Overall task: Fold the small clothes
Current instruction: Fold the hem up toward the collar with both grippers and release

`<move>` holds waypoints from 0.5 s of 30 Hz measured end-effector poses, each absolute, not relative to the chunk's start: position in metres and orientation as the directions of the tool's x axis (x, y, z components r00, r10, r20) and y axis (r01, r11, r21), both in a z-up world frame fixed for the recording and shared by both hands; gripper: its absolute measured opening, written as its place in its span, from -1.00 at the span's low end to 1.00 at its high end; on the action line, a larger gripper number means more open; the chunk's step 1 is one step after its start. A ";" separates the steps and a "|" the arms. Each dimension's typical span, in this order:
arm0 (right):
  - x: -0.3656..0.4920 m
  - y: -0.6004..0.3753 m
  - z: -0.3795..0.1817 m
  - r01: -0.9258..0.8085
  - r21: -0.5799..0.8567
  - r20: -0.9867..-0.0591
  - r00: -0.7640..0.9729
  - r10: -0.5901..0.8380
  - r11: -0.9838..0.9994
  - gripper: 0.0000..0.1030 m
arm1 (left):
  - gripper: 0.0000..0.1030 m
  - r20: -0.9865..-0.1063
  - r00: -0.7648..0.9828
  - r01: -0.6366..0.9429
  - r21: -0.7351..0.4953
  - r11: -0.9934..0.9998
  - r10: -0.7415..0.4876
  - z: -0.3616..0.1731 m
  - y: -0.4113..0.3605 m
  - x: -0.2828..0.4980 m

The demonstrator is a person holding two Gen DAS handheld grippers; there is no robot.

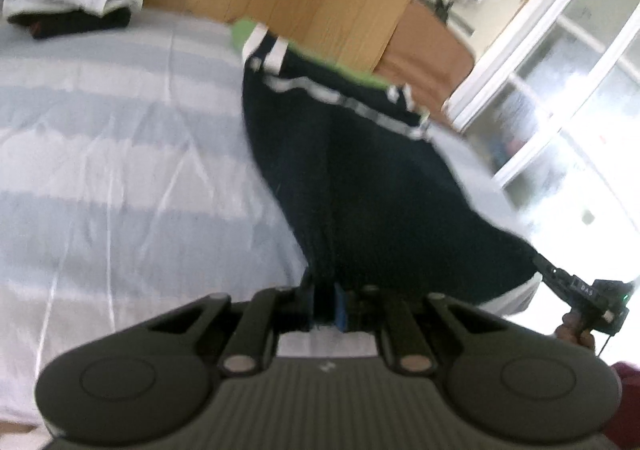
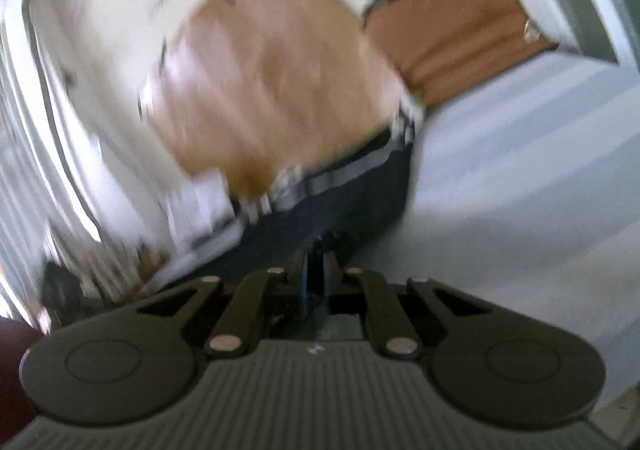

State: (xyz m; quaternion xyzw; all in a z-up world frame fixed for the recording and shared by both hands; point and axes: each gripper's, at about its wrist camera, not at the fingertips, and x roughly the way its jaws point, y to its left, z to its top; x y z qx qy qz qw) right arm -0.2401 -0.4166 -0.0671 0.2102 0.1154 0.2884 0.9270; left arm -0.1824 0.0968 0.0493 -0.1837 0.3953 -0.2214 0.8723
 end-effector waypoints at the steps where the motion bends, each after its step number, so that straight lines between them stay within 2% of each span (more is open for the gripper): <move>1: -0.237 -0.422 -0.061 -0.491 0.462 -0.062 0.813 0.579 0.738 -0.81 | -0.84 -0.583 0.609 0.248 -0.504 0.827 -0.538 0.055 0.098 -0.177; 5: -0.209 -0.412 -0.034 -0.500 0.470 -0.001 0.824 0.567 0.727 -0.81 | -0.83 -0.505 0.667 0.247 -0.543 0.803 -0.547 0.080 0.103 -0.137; 8: -0.139 -0.401 -0.014 -0.435 0.467 -0.030 0.862 0.505 0.770 -0.77 | -0.81 -0.509 0.697 0.211 -0.528 0.822 -0.506 0.099 0.093 -0.082; 10: -0.079 -0.398 -0.007 -0.337 0.506 -0.062 0.904 0.423 0.794 -0.62 | -0.66 -0.547 0.725 0.122 -0.495 0.860 -0.418 0.102 0.081 -0.036; 12: -0.034 -0.390 -0.005 -0.281 0.476 -0.089 0.928 0.363 0.833 -0.15 | -0.60 -0.615 0.732 0.027 -0.406 0.914 -0.294 0.095 0.074 0.000; 13: -0.026 -0.388 -0.005 -0.224 0.456 -0.135 0.939 0.316 0.861 -0.15 | -0.61 -0.664 0.708 -0.038 -0.376 0.926 -0.240 0.088 0.074 0.008; 14: -0.024 -0.388 -0.008 -0.191 0.448 -0.172 0.940 0.294 0.874 -0.15 | -0.60 -0.672 0.695 -0.039 -0.389 0.920 -0.255 0.083 0.078 0.005; 15: -0.031 -0.392 -0.015 -0.238 0.450 -0.164 0.925 0.342 0.860 -0.11 | -0.43 -0.651 0.695 0.007 -0.418 0.908 -0.305 0.078 0.082 -0.004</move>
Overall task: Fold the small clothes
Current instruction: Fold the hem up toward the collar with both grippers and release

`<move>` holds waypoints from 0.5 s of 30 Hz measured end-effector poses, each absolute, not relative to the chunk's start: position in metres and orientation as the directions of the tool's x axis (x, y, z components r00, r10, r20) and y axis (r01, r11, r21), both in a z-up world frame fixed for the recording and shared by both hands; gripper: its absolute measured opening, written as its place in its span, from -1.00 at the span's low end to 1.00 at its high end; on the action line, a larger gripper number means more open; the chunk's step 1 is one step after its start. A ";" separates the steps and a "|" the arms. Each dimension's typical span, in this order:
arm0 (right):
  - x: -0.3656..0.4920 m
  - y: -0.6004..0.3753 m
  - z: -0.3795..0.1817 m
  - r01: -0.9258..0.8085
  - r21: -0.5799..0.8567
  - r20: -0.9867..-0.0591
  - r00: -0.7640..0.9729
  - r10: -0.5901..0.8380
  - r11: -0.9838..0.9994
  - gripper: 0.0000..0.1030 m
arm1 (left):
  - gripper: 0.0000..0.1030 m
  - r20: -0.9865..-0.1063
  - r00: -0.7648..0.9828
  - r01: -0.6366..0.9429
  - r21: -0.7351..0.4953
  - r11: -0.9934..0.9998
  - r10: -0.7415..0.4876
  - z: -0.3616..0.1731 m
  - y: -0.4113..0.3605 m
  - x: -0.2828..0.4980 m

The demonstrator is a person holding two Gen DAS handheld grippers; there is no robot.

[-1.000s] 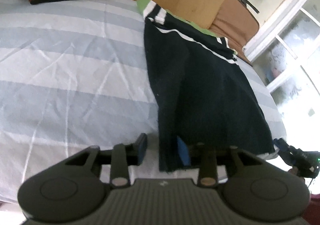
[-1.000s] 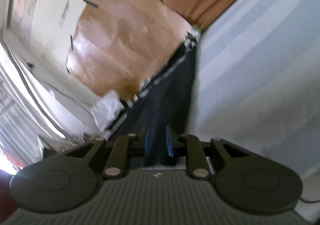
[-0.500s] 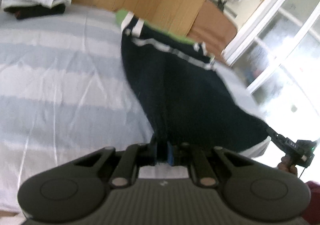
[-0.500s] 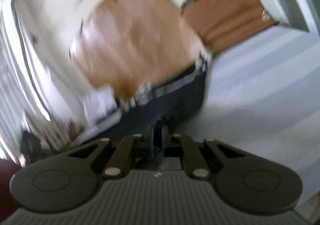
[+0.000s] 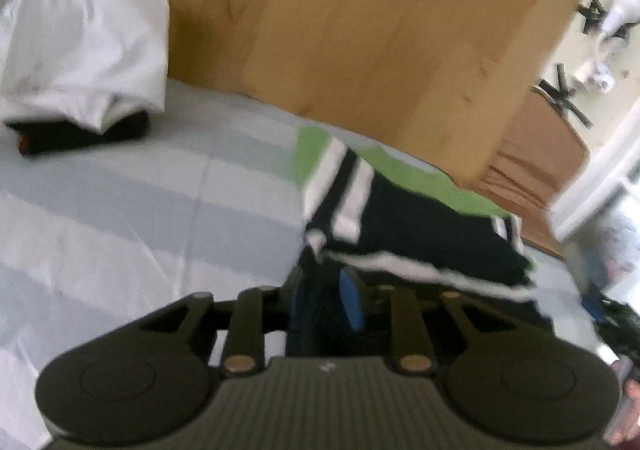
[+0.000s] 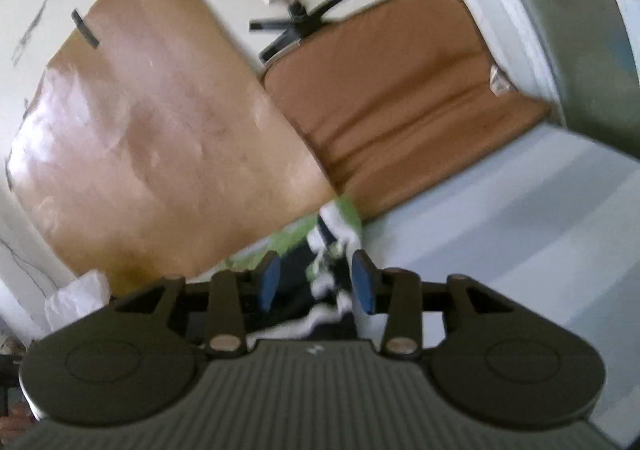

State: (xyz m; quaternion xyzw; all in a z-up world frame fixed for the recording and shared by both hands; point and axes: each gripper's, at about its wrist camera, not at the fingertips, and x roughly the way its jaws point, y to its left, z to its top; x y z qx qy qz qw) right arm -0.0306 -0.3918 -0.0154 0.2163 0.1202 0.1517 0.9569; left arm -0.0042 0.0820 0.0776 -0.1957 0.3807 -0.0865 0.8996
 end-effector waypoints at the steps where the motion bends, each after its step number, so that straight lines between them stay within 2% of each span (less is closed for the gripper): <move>1: -0.041 -0.396 -0.024 -0.281 0.445 -0.153 0.912 0.382 0.850 -0.06 | -0.16 -0.631 0.700 0.042 -0.432 0.901 -0.335 0.073 0.086 -0.015; 3: -0.060 -0.403 -0.042 -0.269 0.414 -0.181 0.912 0.369 0.870 0.11 | -0.05 -0.622 0.715 0.042 -0.417 0.908 -0.319 0.063 0.091 -0.031; 8: -0.054 -0.402 -0.065 -0.229 0.395 -0.289 0.888 0.357 0.890 0.05 | -0.04 -0.670 0.679 0.061 -0.357 0.932 -0.301 0.050 0.072 -0.017; 10: -0.046 -0.395 -0.061 -0.249 0.371 -0.297 0.881 0.368 0.895 -0.42 | -0.07 -0.665 0.681 0.079 -0.348 0.934 -0.306 0.050 0.063 -0.007; 11: -0.043 -0.389 -0.058 -0.260 0.342 -0.306 0.877 0.369 0.903 -0.73 | -0.11 -0.664 0.681 0.088 -0.345 0.934 -0.309 0.049 0.058 -0.002; 12: -0.037 -0.381 -0.055 -0.256 0.295 -0.326 0.878 0.349 0.921 -0.73 | -0.21 -0.669 0.678 0.089 -0.336 0.938 -0.304 0.049 0.054 0.004; 13: -0.034 -0.374 -0.050 -0.248 0.254 -0.335 0.884 0.325 0.935 -0.75 | -0.63 -0.677 0.673 0.094 -0.320 0.943 -0.297 0.047 0.049 0.010; 14: -0.034 -0.368 -0.046 -0.253 0.218 -0.335 0.888 0.315 0.943 -0.77 | -0.84 -0.687 0.664 0.103 -0.306 0.946 -0.295 0.045 0.045 0.011; 15: -0.033 -0.365 -0.041 -0.257 0.192 -0.326 0.894 0.308 0.947 -0.78 | -0.85 -0.694 0.655 0.113 -0.301 0.947 -0.298 0.044 0.043 0.012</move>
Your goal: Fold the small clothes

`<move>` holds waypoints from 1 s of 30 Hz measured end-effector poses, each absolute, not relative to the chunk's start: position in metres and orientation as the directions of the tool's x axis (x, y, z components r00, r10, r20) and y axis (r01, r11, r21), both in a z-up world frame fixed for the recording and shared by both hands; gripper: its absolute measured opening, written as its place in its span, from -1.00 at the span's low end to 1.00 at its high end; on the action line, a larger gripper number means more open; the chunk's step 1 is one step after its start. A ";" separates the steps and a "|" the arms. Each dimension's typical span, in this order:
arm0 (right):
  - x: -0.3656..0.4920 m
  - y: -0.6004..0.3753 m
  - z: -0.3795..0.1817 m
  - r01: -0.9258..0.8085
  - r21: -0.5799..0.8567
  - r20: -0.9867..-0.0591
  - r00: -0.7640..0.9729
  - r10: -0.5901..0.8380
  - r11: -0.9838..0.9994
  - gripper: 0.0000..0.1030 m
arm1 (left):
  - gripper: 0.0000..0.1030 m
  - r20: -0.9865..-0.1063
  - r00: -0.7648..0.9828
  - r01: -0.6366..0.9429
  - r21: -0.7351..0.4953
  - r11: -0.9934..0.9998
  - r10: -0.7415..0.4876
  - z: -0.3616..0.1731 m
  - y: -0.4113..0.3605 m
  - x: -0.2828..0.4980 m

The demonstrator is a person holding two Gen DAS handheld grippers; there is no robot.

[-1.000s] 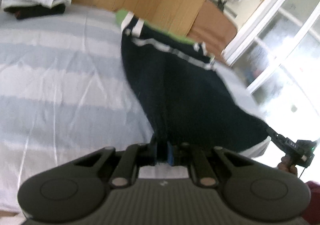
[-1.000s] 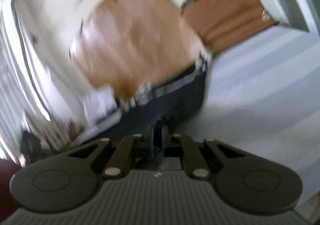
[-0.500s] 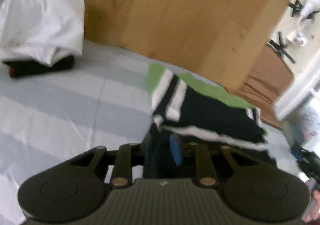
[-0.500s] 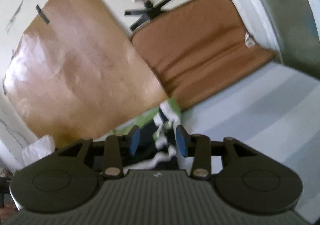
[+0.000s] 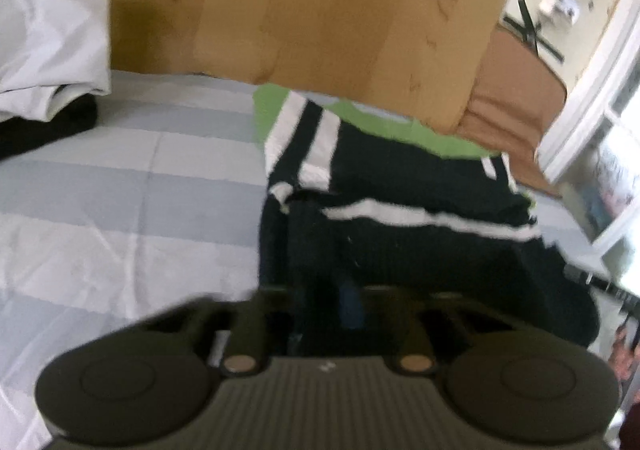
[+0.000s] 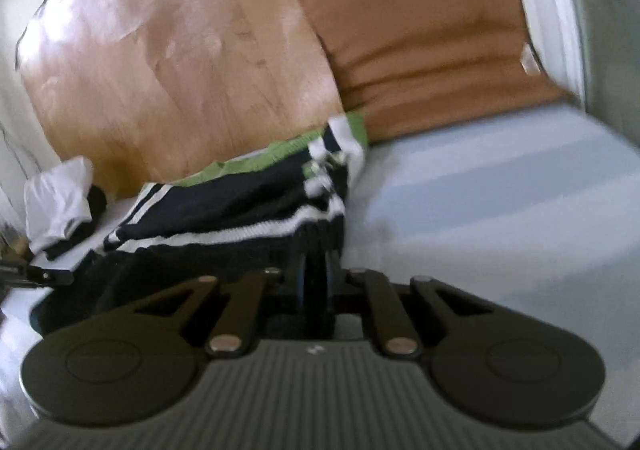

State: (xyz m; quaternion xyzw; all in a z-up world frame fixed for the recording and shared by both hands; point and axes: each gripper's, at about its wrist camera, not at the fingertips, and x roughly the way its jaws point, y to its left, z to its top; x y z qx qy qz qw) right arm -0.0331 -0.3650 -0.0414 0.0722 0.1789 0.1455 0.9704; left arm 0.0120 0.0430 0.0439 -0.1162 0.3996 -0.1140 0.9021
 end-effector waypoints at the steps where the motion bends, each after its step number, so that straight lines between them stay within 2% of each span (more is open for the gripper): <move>1: -0.035 -0.363 -0.035 -0.261 0.173 -0.306 0.902 0.304 0.950 -0.78 | -0.85 -0.692 0.660 0.114 -0.292 0.949 -0.293 0.043 0.043 0.011; 6: -0.044 -0.367 -0.007 -0.307 0.192 -0.127 0.934 0.334 0.932 -0.78 | -0.85 -0.603 0.743 0.103 -0.326 0.940 -0.291 0.058 0.060 -0.007; 8: -0.030 -0.365 -0.012 -0.269 0.196 -0.154 0.941 0.301 0.943 -0.77 | -0.85 -0.597 0.754 0.065 -0.349 0.935 -0.275 0.058 0.066 -0.001; 10: -0.007 -0.362 -0.030 -0.208 0.175 -0.244 0.938 0.247 0.962 -0.73 | -0.79 -0.626 0.748 0.026 -0.302 0.953 -0.219 0.048 0.061 0.011; 12: 0.007 -0.362 -0.048 -0.154 0.146 -0.336 0.921 0.196 0.977 -0.60 | -0.64 -0.666 0.731 0.008 -0.209 0.978 -0.148 0.036 0.052 0.019; 13: 0.006 -0.369 -0.050 -0.147 0.197 -0.349 0.913 0.209 0.969 -0.56 | -0.52 -0.679 0.723 -0.003 -0.185 0.983 -0.126 0.031 0.051 0.019; 14: -0.004 -0.380 -0.049 -0.158 0.272 -0.318 0.916 0.244 0.949 -0.38 | -0.51 -0.673 0.729 -0.005 -0.192 0.981 -0.127 0.033 0.055 0.014; 15: -0.016 -0.392 -0.046 -0.178 0.338 -0.289 0.915 0.282 0.924 -0.15 | -0.36 -0.668 0.731 0.001 -0.204 0.979 -0.140 0.035 0.058 0.007; 16: -0.028 -0.401 -0.044 -0.192 0.383 -0.266 0.914 0.307 0.904 -0.07 | -0.08 -0.665 0.731 0.005 -0.220 0.975 -0.154 0.038 0.063 -0.001; 18: -0.054 -0.417 -0.043 -0.211 0.422 -0.233 0.915 0.331 0.881 0.03 | 0.12 -0.654 0.733 0.008 -0.269 0.963 -0.189 0.043 0.074 -0.017; 24: -0.097 -0.431 -0.065 -0.205 0.550 -0.280 0.868 0.410 0.809 0.08 | 0.24 -0.638 0.658 0.041 -0.501 0.865 -0.401 0.043 0.097 -0.060; 26: -0.100 -0.422 -0.071 -0.206 0.564 -0.292 0.856 0.426 0.800 0.08 | 0.34 -0.627 0.628 0.052 -0.558 0.828 -0.461 0.039 0.095 -0.064; 27: -0.100 -0.418 -0.073 -0.201 0.567 -0.297 0.855 0.426 0.799 0.09 | 0.48 -0.616 0.616 0.057 -0.588 0.807 -0.492 0.036 0.093 -0.064; 28: -0.096 -0.415 -0.075 -0.199 0.574 -0.297 0.853 0.428 0.795 0.09 | 0.56 -0.606 0.607 0.060 -0.610 0.790 -0.514 0.033 0.090 -0.063; 30: -0.088 -0.412 -0.079 -0.199 0.600 -0.280 0.855 0.436 0.775 0.06 | 0.54 -0.615 0.597 0.034 -0.621 0.783 -0.514 0.027 0.084 -0.052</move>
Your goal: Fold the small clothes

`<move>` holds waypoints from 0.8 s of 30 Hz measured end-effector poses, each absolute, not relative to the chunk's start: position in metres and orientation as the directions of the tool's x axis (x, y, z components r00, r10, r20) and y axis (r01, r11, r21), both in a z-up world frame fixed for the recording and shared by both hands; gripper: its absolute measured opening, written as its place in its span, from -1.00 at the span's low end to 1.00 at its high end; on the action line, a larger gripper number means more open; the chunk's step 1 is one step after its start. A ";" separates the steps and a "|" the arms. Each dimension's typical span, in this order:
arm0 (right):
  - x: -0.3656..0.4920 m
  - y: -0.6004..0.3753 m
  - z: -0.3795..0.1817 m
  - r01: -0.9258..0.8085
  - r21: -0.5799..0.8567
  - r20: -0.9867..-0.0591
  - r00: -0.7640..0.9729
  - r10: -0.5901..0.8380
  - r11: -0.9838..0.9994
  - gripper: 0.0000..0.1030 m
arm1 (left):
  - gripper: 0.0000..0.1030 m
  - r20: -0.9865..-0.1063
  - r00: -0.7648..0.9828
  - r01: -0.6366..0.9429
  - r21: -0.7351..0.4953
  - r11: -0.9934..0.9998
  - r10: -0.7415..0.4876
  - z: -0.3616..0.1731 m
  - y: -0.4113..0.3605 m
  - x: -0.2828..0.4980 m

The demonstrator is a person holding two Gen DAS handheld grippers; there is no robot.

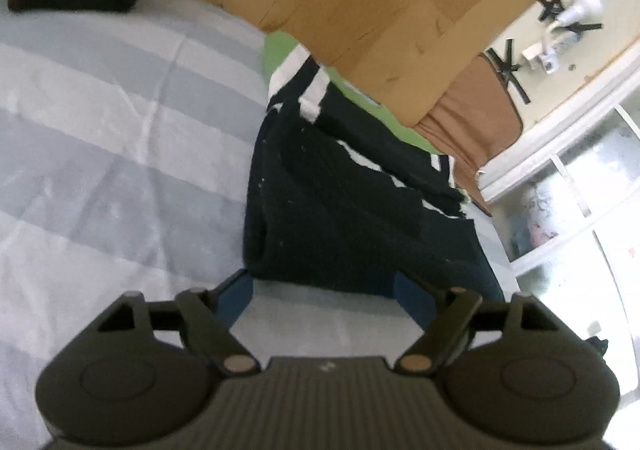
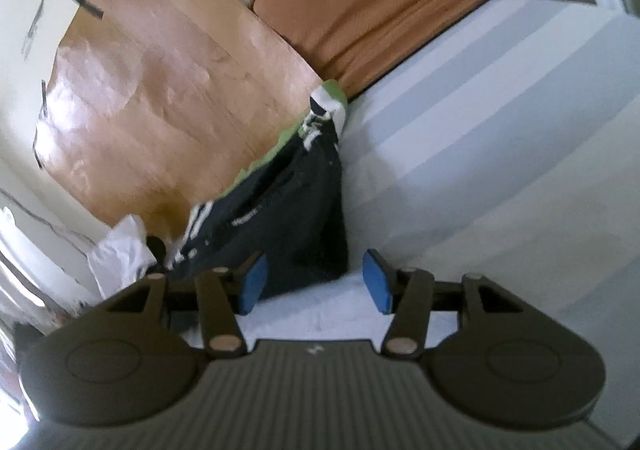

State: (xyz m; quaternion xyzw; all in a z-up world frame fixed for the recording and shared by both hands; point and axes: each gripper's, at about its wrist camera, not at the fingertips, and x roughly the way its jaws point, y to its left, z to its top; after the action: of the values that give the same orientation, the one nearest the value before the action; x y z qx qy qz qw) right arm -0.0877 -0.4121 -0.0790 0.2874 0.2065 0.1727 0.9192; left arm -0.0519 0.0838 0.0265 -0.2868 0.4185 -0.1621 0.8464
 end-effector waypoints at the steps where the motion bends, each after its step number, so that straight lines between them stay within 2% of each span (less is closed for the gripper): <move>1: -0.083 -0.409 -0.081 -0.200 0.605 -0.284 0.850 0.444 0.770 -0.01 | 0.40 -0.618 0.603 0.021 -0.619 0.785 -0.503 0.024 0.081 -0.047; 2: -0.080 -0.406 -0.082 -0.202 0.598 -0.303 0.839 0.452 0.776 -0.56 | 0.15 -0.618 0.617 0.016 -0.610 0.792 -0.487 0.023 0.079 -0.044; 3: -0.077 -0.398 -0.082 -0.191 0.552 -0.340 0.838 0.428 0.812 -0.67 | -0.45 -0.643 0.620 -0.011 -0.580 0.815 -0.449 0.023 0.078 -0.040; 4: -0.076 -0.392 -0.080 -0.190 0.497 -0.364 0.840 0.402 0.847 -0.69 | -0.69 -0.661 0.618 -0.029 -0.561 0.827 -0.426 0.023 0.079 -0.040; 6: -0.083 -0.384 -0.065 -0.190 0.388 -0.343 0.878 0.333 0.902 -0.71 | -0.73 -0.642 0.620 -0.035 -0.597 0.802 -0.451 0.026 0.090 -0.041; 8: -0.091 -0.386 -0.055 -0.187 0.331 -0.313 0.903 0.294 0.925 -0.71 | -0.73 -0.630 0.633 -0.026 -0.599 0.800 -0.451 0.030 0.097 -0.047; 11: -0.080 -0.377 -0.061 -0.194 0.255 -0.416 0.862 0.289 0.947 -0.67 | -0.69 -0.699 0.585 -0.018 -0.518 0.855 -0.411 0.028 0.084 -0.046; 13: -0.082 -0.373 -0.064 -0.218 0.189 -0.437 0.855 0.280 0.958 -0.50 | -0.57 -0.731 0.573 0.013 -0.442 0.897 -0.369 0.028 0.074 -0.051; 14: -0.085 -0.375 -0.060 -0.216 0.183 -0.443 0.853 0.277 0.959 -0.35 | -0.55 -0.745 0.564 0.024 -0.416 0.909 -0.356 0.032 0.074 -0.053; 17: -0.094 -0.400 -0.031 -0.183 0.208 -0.390 0.885 0.253 0.961 -0.27 | -0.45 -0.739 0.589 0.037 -0.380 0.924 -0.328 0.050 0.087 -0.060; 22: -0.062 -0.406 0.020 -0.213 0.209 -0.327 0.905 0.273 0.954 -0.25 | -0.11 -0.692 0.691 0.060 -0.235 0.970 -0.210 0.103 0.088 -0.021; 24: -0.026 -0.388 0.042 -0.289 0.207 -0.312 0.886 0.343 0.935 -0.19 | 0.09 -0.666 0.722 0.102 -0.170 0.980 -0.190 0.119 0.071 0.013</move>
State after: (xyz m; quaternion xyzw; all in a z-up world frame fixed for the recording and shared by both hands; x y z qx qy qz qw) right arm -0.0256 -0.3880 0.0423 0.0774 0.1744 0.1630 0.9680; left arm 0.0133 0.0707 0.1194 -0.0607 0.3646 -0.0790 0.9258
